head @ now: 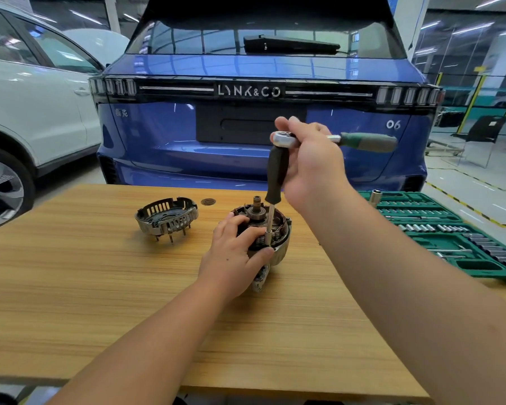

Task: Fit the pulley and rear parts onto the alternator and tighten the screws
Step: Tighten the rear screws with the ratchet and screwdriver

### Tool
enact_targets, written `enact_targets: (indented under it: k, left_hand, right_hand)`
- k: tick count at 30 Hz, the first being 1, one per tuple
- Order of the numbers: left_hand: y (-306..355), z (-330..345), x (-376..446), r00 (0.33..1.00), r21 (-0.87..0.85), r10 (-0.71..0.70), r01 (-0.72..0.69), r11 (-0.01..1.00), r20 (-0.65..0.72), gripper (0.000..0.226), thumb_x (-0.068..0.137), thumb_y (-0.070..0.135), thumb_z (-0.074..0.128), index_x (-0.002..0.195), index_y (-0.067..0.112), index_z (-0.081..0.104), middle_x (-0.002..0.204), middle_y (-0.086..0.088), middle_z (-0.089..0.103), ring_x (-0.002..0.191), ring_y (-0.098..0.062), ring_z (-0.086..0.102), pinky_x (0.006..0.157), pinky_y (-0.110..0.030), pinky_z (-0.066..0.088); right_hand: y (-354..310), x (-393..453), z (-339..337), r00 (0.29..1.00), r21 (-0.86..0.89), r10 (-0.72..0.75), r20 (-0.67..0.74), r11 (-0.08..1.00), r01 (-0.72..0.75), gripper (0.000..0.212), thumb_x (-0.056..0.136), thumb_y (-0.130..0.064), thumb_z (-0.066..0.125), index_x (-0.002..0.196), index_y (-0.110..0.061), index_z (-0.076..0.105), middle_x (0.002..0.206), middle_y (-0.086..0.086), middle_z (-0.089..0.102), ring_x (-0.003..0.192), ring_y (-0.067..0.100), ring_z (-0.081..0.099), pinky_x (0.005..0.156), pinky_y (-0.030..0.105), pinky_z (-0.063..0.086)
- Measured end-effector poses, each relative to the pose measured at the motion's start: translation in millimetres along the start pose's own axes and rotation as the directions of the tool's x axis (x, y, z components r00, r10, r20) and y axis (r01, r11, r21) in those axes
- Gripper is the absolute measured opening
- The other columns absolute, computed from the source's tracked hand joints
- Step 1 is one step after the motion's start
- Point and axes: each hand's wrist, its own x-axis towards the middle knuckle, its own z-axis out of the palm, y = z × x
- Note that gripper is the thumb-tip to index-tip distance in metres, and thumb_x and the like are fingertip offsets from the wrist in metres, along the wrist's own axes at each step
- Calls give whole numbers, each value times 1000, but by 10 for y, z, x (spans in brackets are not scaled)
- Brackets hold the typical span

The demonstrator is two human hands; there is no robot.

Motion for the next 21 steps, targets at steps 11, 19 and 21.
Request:
enact_targets:
  k: [11, 19, 21]
  left_hand:
    - [8, -4, -6, 1000, -10, 1, -1, 1000, 0, 42, 92, 65, 48, 132, 51, 48, 153, 17, 23, 145, 0, 1, 100, -50, 40]
    - [21, 4, -9, 1000, 5, -4, 4, 1000, -5, 44, 92, 65, 48, 133, 50, 47, 154, 16, 22, 144, 1, 0, 103, -50, 38]
    - [20, 5, -8, 1000, 1, -2, 2, 1000, -5, 44, 92, 65, 48, 133, 49, 48, 155, 14, 23, 145, 0, 1, 103, -50, 38]
  right_hand:
    - [57, -23, -300, 474, -624, -558, 681, -102, 775, 24, 92, 1, 57, 112, 0, 71, 113, 11, 71, 104, 32, 62, 85, 40, 51]
    - [-152, -16, -165, 577, -611, -210, 789, -370, 700, 63, 101, -54, 23, 139, -16, 57, 117, 4, 64, 100, 25, 53, 83, 41, 45]
    - [-231, 1, -97, 579, -586, -164, 799, -433, 685, 54, 105, -51, 26, 130, -21, 63, 103, 0, 64, 92, 22, 49, 81, 41, 45]
